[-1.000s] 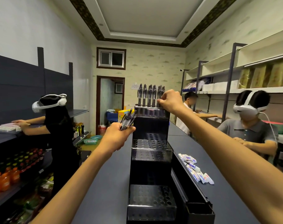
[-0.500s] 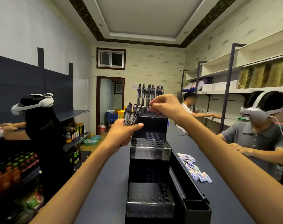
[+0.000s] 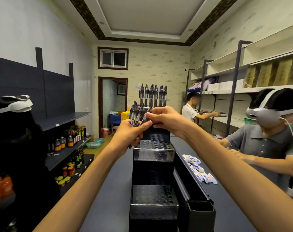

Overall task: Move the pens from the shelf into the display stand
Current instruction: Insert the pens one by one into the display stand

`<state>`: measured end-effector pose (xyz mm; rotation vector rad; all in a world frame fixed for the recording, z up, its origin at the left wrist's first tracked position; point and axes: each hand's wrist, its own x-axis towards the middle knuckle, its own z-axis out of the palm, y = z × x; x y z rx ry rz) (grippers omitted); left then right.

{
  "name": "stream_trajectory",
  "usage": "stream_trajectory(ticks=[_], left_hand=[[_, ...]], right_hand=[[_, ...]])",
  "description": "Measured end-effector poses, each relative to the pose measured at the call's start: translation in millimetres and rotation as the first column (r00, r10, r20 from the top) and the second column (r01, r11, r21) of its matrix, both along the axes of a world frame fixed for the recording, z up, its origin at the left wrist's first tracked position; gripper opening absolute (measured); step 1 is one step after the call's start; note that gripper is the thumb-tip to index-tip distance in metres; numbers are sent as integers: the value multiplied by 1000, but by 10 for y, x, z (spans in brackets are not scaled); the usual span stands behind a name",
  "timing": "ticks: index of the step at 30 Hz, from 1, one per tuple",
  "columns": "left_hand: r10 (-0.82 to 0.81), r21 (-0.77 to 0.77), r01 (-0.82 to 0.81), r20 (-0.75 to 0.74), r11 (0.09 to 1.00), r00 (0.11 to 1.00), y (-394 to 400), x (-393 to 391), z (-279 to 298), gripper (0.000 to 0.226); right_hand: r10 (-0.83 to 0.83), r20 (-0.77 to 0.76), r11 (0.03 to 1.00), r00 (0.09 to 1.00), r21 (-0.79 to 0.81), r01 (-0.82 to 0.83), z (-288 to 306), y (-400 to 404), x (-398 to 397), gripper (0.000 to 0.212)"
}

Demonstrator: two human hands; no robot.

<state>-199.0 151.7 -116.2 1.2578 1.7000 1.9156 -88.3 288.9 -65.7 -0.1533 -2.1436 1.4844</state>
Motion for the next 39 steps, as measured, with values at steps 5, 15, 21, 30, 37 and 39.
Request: stream_trajectory(ticks=[5,15,21,30,37,39], left_hand=[[76,-17,-75,35,997,997,-29,-13,-12,47],[197,-135,-199,-27,971,980,-88,-176,-51,32],[247,-131,-252,-48,959,968,-153,-178,-74,31],[270,-142,-286,-120,948,955,-218,-142,-35,28],[276,-157,-298,-145,942,950,-209,-167,-59,30],[274,-160,-295,-144,942,951,-202,-173,-62,30]], right_hand=[[-165,-184,959,969,-261,114,181,11,13,17],[-517,-218,854,828,-187,485,652,409,34,18],[-648,-401,661,648,126,740,704,581,-59,15],[-582,-423,555,695,418,719,729,553,-188,27],[-618,-267,544,740,533,647,638,611,-199,24],[-647,-227,499,727,595,630,568,623,-199,27]])
